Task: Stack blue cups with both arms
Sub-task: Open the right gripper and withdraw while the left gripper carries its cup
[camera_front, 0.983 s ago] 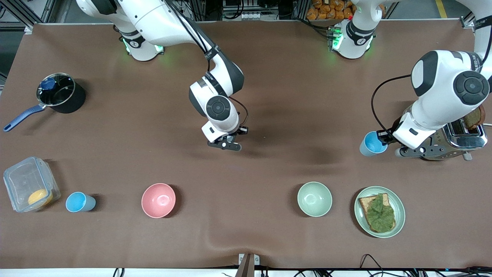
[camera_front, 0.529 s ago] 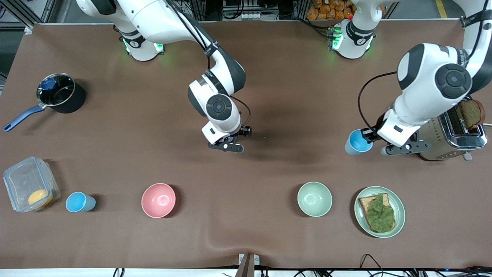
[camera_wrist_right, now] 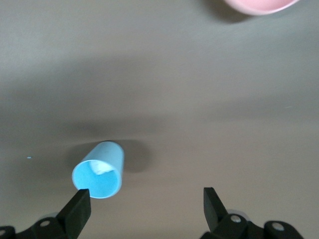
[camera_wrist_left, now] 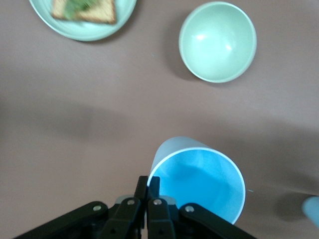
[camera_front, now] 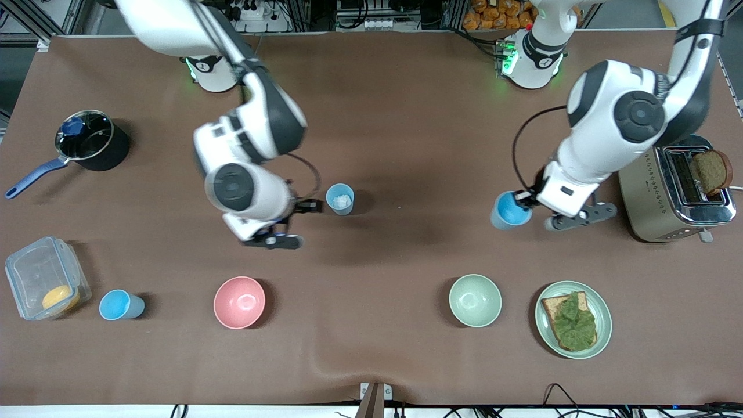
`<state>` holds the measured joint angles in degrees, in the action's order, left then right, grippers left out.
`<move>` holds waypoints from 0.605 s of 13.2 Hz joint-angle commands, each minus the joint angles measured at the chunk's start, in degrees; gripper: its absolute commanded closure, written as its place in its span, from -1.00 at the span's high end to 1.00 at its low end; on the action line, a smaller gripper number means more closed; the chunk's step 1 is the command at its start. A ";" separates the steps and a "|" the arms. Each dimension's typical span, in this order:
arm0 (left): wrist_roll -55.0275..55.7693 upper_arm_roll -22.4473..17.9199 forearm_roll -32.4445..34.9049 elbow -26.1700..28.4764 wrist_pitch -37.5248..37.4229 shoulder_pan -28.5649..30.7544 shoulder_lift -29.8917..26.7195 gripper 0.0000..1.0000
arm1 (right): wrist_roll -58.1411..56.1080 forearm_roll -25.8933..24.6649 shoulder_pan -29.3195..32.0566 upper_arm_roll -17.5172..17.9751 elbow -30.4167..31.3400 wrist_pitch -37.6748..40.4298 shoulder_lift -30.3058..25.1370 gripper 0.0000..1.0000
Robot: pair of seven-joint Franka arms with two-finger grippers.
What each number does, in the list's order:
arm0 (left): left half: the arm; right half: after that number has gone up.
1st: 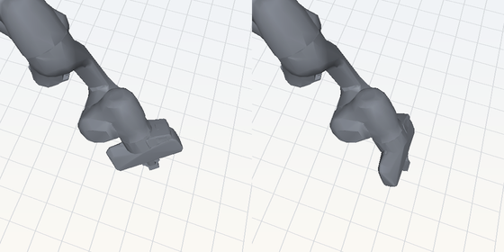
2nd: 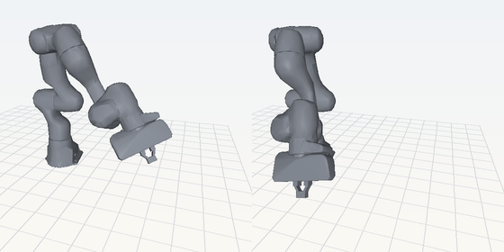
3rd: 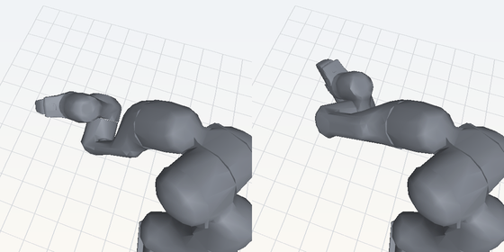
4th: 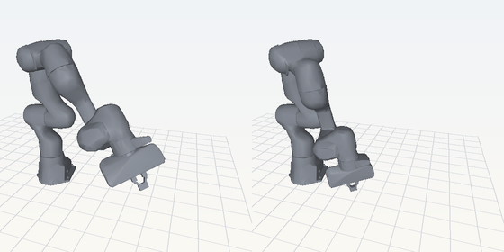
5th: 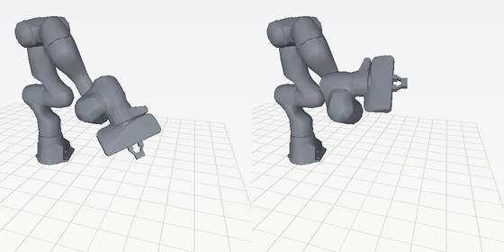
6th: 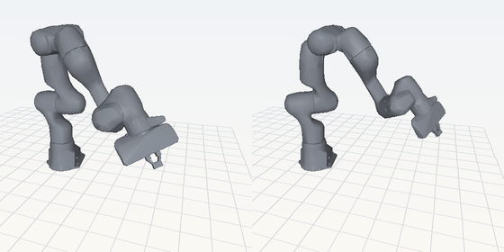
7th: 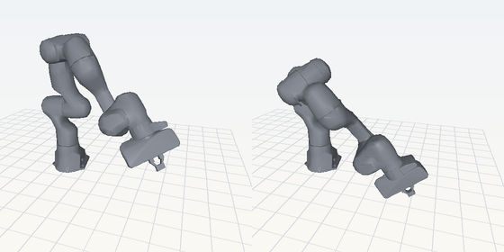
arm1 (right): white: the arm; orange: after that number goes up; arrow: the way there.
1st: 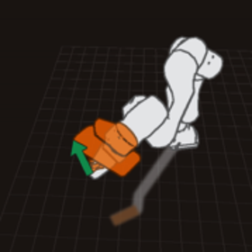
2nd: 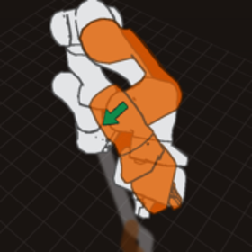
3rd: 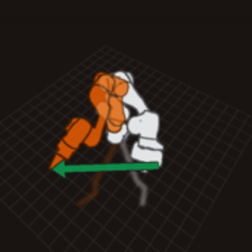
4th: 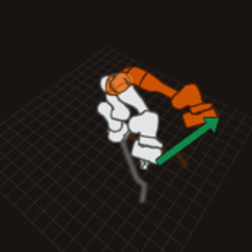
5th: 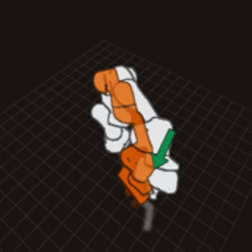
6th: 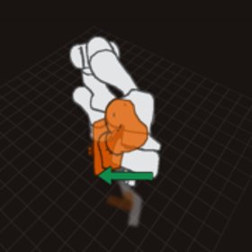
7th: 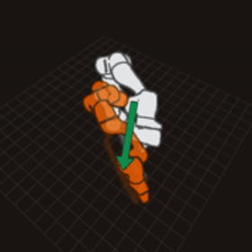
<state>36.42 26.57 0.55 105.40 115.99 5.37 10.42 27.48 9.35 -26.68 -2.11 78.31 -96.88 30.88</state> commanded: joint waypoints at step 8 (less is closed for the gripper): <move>28.94 1.29 0.07 -9.41 0.89 -18.27 9.69 -1.00 | -21.20 -3.20 18.92 0.88 1.59 9.42 -10.65 1.00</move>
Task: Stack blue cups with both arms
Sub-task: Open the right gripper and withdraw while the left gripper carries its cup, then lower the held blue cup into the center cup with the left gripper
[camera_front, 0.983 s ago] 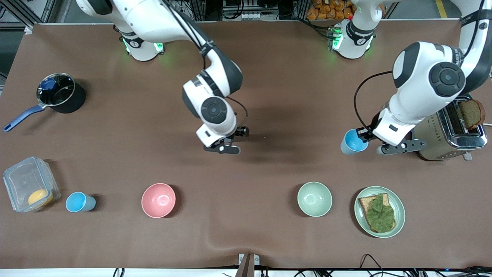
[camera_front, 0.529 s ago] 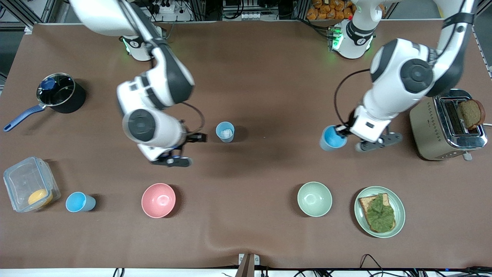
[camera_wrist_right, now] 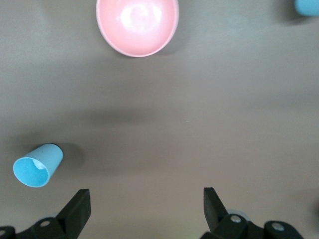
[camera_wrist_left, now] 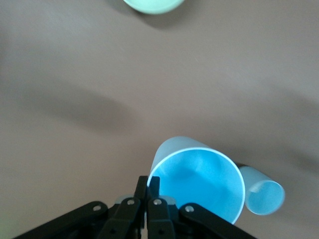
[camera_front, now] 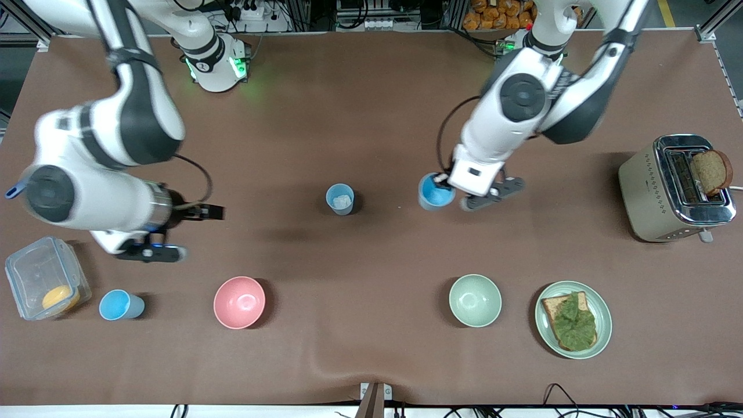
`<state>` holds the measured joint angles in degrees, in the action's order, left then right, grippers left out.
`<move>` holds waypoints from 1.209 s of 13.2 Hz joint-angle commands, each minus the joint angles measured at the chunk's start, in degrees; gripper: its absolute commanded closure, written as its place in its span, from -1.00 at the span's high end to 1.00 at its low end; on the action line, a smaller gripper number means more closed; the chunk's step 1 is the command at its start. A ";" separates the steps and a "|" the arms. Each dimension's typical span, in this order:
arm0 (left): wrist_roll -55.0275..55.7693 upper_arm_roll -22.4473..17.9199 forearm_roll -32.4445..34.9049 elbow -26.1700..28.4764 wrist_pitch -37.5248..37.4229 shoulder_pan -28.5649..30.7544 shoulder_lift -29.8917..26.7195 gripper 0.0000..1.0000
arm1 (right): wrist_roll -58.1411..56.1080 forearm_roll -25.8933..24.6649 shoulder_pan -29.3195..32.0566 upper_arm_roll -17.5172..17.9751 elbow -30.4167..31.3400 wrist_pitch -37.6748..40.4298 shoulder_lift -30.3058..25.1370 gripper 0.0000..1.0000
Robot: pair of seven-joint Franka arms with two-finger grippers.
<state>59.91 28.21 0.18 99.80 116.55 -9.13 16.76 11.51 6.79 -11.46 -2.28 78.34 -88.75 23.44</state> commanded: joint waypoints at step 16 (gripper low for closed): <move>27.37 -5.78 10.90 -14.54 13.52 -23.73 20.50 -1.00 | -7.64 -5.29 13.23 1.14 9.64 -1.08 -20.71 1.00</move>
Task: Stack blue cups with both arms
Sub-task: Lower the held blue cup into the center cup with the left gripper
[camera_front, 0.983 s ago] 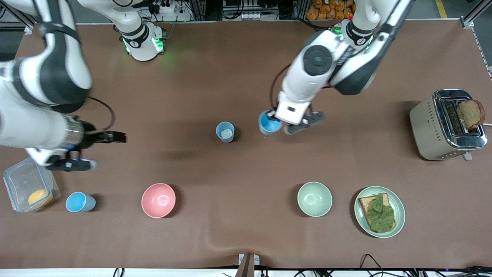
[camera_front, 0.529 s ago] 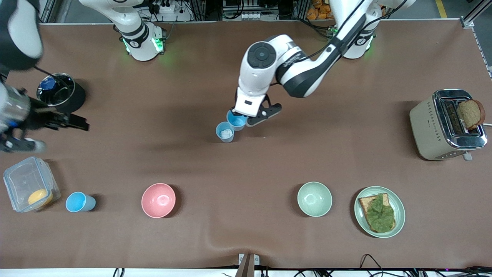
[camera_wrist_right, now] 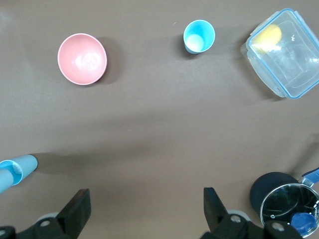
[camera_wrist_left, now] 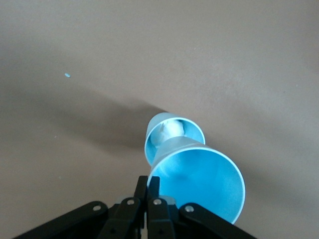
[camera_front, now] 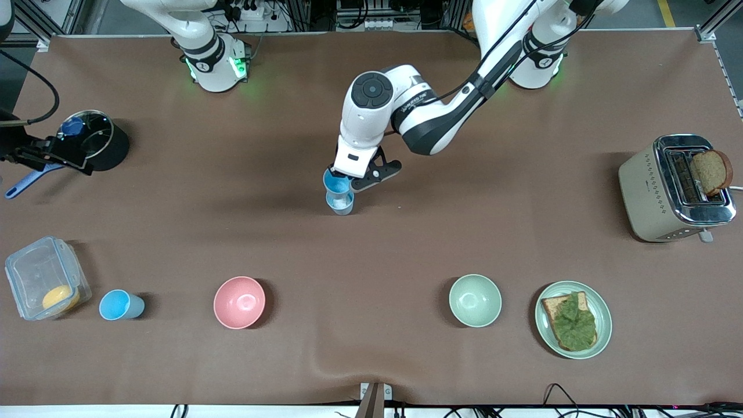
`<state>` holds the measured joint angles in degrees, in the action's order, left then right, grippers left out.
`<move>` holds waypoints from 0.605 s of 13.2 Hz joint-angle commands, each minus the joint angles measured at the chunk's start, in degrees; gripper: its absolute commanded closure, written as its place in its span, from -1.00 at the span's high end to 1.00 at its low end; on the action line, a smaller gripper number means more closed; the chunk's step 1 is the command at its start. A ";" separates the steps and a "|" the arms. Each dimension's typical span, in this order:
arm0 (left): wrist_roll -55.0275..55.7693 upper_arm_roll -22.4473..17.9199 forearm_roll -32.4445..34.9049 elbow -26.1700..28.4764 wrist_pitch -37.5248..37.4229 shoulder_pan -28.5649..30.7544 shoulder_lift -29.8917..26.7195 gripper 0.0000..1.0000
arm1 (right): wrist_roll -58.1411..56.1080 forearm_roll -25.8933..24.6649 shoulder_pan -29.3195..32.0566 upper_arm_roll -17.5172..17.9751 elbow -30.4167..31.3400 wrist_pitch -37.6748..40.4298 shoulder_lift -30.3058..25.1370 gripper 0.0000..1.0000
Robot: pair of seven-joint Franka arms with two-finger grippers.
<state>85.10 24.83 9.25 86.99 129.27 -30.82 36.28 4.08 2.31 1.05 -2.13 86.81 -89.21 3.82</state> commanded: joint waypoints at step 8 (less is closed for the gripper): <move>2.18 -4.26 2.26 -2.88 1.60 -3.72 2.31 1.00 | -0.21 -0.99 -0.08 1.34 -0.24 -0.61 -0.13 1.00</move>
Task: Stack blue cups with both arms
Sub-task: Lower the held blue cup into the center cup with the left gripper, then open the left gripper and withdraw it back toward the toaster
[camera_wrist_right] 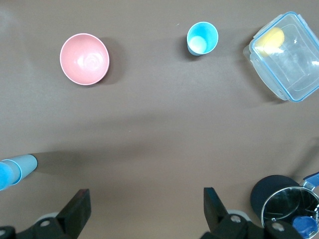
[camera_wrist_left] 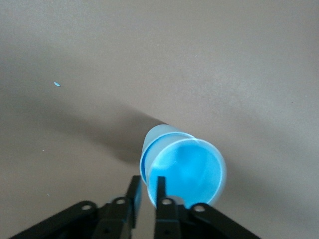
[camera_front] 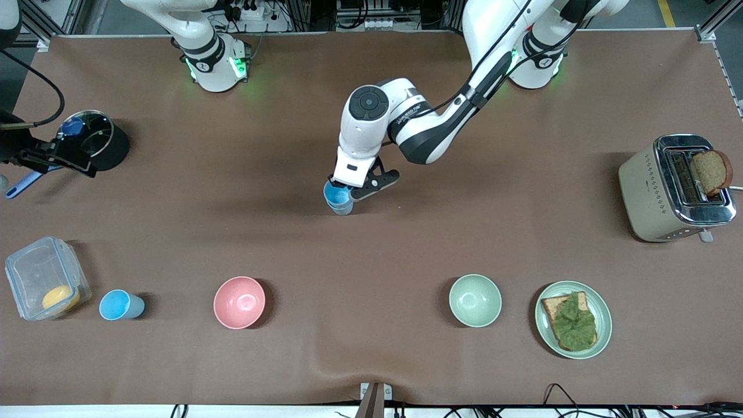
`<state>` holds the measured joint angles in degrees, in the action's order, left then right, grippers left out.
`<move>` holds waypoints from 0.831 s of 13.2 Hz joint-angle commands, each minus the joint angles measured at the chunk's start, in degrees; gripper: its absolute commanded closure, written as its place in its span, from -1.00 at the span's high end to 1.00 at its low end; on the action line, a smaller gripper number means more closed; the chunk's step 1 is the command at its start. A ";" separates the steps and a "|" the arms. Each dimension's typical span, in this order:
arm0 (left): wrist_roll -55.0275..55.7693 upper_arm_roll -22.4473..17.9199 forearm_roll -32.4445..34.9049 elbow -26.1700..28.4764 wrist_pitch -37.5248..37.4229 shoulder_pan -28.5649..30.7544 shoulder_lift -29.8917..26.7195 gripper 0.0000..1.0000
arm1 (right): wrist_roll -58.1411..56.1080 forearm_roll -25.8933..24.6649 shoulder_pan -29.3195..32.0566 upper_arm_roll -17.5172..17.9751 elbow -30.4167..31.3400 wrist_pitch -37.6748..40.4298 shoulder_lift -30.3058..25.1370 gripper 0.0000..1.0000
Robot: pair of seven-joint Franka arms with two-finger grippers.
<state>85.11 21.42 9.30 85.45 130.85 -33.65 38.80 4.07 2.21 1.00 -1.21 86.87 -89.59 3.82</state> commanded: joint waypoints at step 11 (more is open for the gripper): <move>-23.72 -1.12 2.92 -0.64 -23.69 21.23 -25.34 1.00 | 0.23 -2.12 -0.91 0.51 -0.47 -0.23 -0.04 1.00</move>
<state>67.16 19.72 11.98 82.72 109.70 -16.57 16.82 4.08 1.04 0.41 -0.73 86.78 -89.85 3.82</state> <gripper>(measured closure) 0.000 0.000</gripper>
